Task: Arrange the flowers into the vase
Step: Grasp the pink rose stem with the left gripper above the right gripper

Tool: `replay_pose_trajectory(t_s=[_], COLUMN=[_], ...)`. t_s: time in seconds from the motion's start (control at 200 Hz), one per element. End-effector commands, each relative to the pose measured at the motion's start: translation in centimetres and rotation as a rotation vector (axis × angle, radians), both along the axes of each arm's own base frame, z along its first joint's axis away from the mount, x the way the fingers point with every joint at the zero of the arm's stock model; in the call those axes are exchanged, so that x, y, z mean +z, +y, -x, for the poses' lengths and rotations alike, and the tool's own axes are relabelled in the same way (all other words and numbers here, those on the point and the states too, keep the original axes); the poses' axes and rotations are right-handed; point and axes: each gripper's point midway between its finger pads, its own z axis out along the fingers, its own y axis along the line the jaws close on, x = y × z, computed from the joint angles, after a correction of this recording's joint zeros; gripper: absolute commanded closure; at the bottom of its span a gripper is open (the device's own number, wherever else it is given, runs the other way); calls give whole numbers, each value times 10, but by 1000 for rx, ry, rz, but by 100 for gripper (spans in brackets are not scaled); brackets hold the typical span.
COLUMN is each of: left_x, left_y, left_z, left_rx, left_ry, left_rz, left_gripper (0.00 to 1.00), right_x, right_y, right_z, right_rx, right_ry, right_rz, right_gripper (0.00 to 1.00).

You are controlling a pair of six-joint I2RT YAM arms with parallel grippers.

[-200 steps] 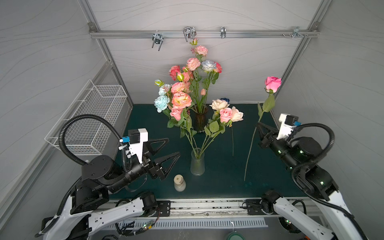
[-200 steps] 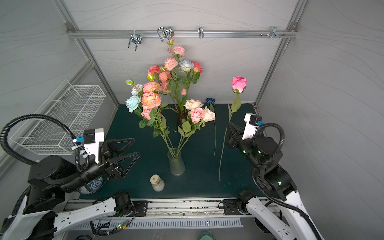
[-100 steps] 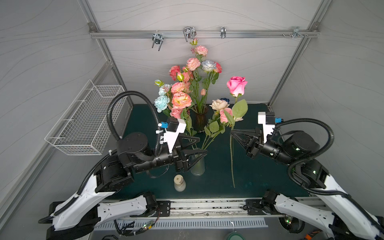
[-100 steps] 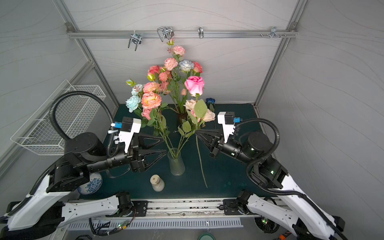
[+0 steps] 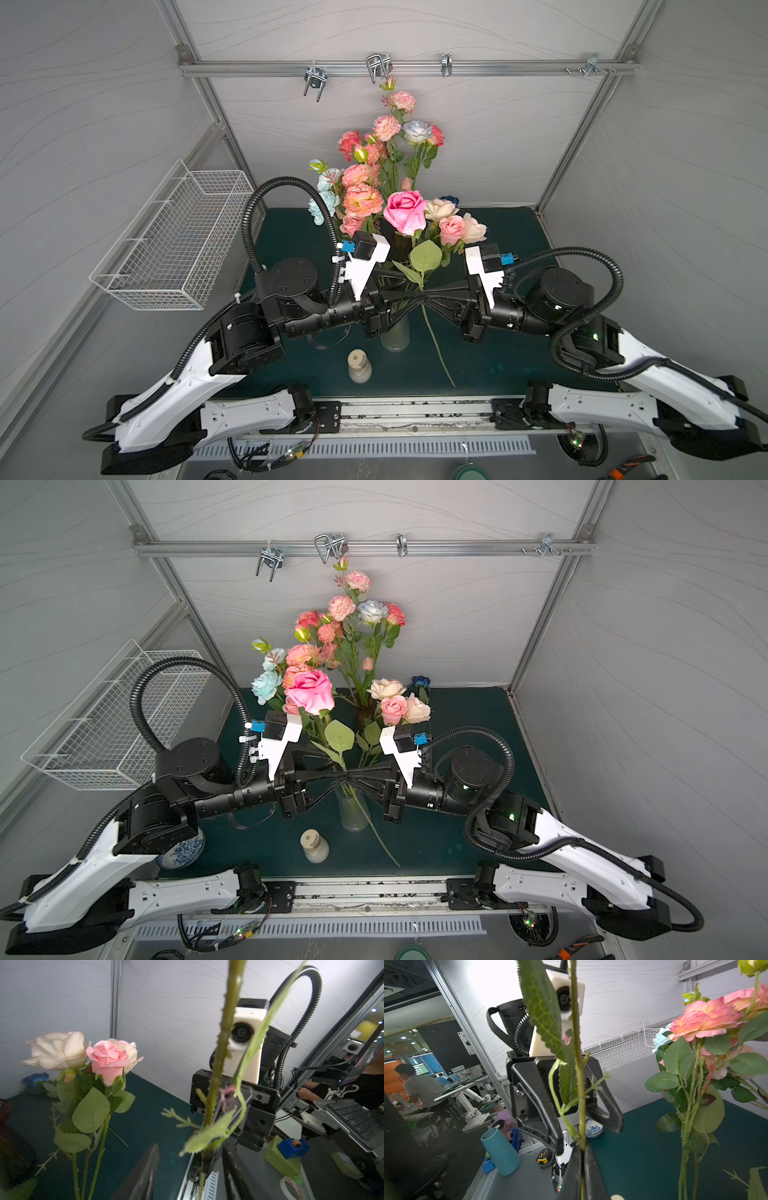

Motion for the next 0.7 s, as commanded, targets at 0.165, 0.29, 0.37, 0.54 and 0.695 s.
replay_pose_trajectory(t_s=[0.165,0.29,0.37,0.54,0.695], left_x=[33,34,34,37,41], left_y=[3,-1,-1,-1,3], left_z=[4,4,4,4,-3], left_rx=[-17,-26,-25,-23,18], left_ry=[-65,-67,-68,-76,-103], left_rz=[90,88,91,95,71], left_gripper=[57,61,69,89,100], right_x=[12,10,7,6,5], right_y=[2,4,6,5,-3], right_z=[-4,-3,-4,-3,-4], right_rx=[-30,-21,-20,-18,-42], right_ry=[-25,-23,-17,-9,-14], right_rz=[-38,-31,-20,-20,-18], right_gripper=[100,100,100,100,49])
